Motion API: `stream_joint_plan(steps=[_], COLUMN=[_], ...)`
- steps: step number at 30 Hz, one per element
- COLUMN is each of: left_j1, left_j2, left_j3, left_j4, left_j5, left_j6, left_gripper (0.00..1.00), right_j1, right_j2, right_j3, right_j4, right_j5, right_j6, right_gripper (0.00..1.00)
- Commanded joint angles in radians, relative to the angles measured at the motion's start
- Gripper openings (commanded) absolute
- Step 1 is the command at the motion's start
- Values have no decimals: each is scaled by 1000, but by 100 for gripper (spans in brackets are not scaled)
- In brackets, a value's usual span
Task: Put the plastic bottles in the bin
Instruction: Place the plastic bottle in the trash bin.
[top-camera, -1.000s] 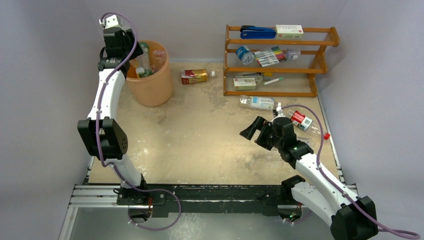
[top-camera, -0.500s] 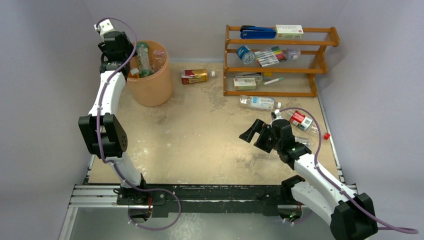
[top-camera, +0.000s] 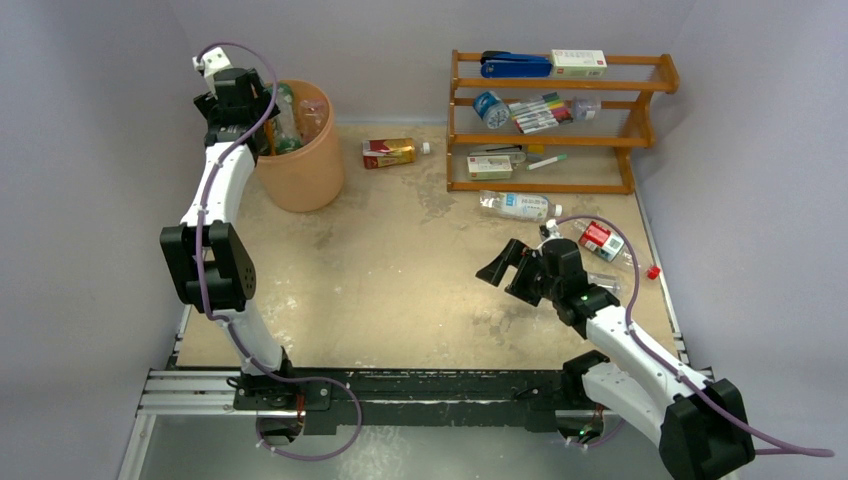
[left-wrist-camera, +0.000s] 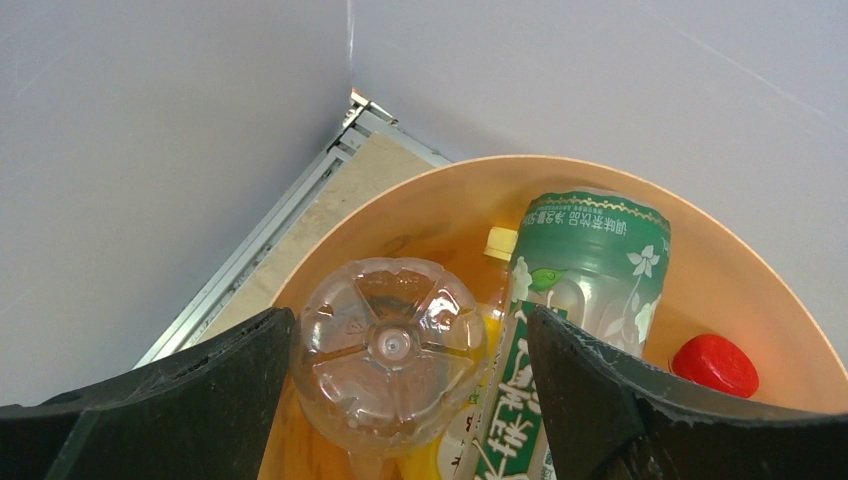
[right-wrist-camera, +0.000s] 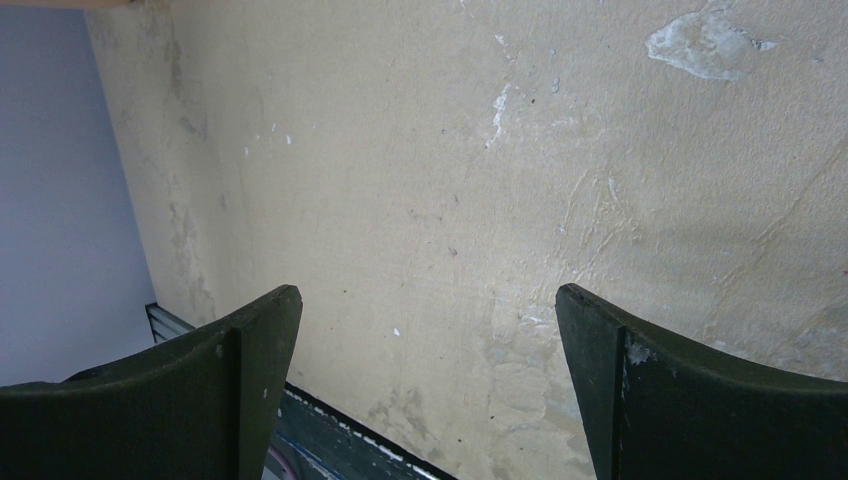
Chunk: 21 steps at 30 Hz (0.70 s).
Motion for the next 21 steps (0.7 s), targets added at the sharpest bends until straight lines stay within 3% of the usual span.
stream_joint_plan(steps=[1, 16, 21], left_j1=[10, 6, -80], left_j2=[-90, -237, -299], left_j3=[17, 138, 128], left_j4=[-11, -209, -261], left_j5=[-41, 205, 235], left_j6=[-43, -160, -154], left_gripper=[87, 89, 90], right_j1=[5, 5, 5], right_j2=[0, -34, -87], right_j3=[23, 93, 123], right_j4=[25, -103, -175], right_j5=[-16, 20, 97], right_j6=[-6, -20, 16], right_gripper=[100, 100, 100])
